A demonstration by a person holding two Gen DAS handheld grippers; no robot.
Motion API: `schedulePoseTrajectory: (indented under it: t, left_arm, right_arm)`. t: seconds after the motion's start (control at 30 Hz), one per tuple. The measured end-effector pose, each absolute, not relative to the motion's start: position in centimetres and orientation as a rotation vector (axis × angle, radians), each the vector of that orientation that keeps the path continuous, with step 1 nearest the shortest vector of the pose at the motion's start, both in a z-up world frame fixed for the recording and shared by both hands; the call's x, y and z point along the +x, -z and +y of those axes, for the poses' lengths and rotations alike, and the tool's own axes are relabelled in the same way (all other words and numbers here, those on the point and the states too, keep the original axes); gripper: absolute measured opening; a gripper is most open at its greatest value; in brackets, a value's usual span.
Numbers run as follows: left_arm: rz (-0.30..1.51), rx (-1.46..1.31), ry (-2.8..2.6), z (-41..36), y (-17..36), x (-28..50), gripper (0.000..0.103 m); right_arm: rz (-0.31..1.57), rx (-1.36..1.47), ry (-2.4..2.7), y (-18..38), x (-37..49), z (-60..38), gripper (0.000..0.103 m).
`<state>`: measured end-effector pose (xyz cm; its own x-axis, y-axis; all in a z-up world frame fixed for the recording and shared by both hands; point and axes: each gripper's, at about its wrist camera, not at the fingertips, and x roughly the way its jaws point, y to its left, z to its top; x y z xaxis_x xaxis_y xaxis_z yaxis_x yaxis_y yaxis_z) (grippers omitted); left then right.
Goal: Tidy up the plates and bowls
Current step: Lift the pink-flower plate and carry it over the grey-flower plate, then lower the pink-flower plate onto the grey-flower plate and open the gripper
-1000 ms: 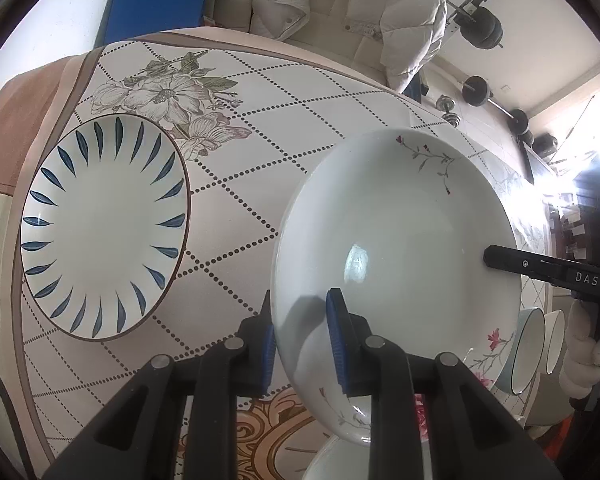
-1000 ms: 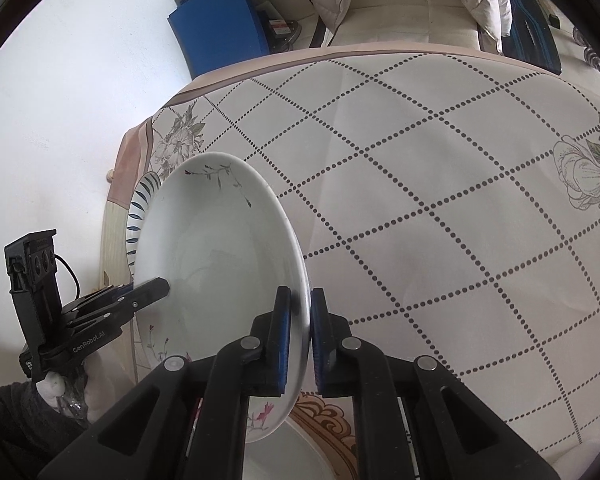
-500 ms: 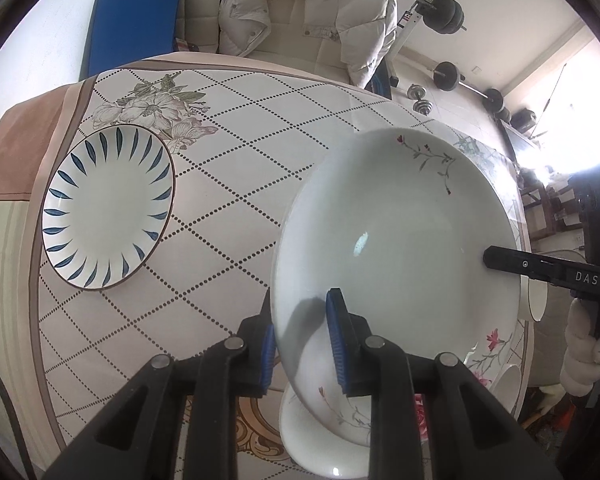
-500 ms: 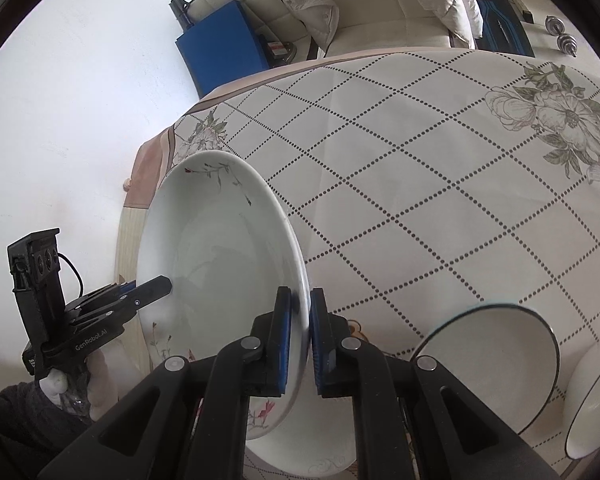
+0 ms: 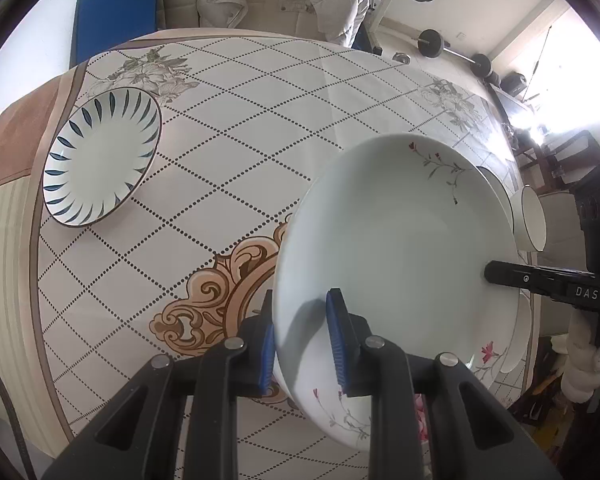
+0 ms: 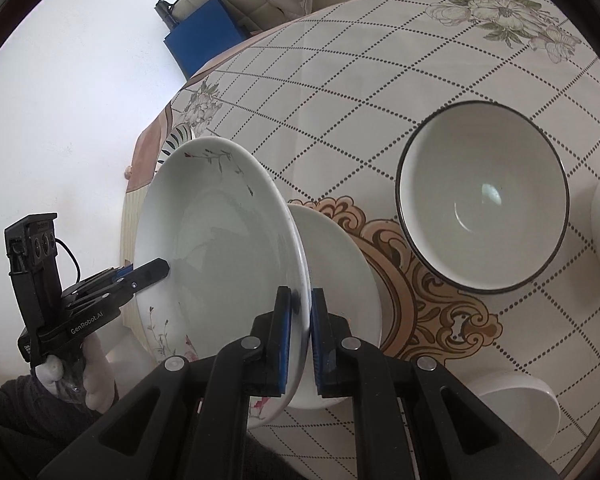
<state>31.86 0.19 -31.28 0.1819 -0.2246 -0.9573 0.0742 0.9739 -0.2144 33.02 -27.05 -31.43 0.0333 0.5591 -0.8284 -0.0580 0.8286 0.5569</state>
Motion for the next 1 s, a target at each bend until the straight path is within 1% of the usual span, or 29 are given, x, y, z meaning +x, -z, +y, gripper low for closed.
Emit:
schedulePoseTrajectory:
  t: [0.57,0.8,1.0]
  left_arm:
    - [1.484,-0.149,0.217,-0.1,36.8,29.9,0.022]
    - [1.503,-0.135,0.217,-0.2,37.7,29.8,0.022]
    - [1.525,-0.127,0.222,-0.6,38.1,29.9,0.022]
  right_arm:
    - [1.548,0.418,-0.471,36.8,30.3,-27.6,0.011]
    - [1.576,0.409,-0.46,38.2,30.5,-27.0,0.011]
    - [1.592,0.413,-0.439,38.3,30.8,-27.1,0.011]
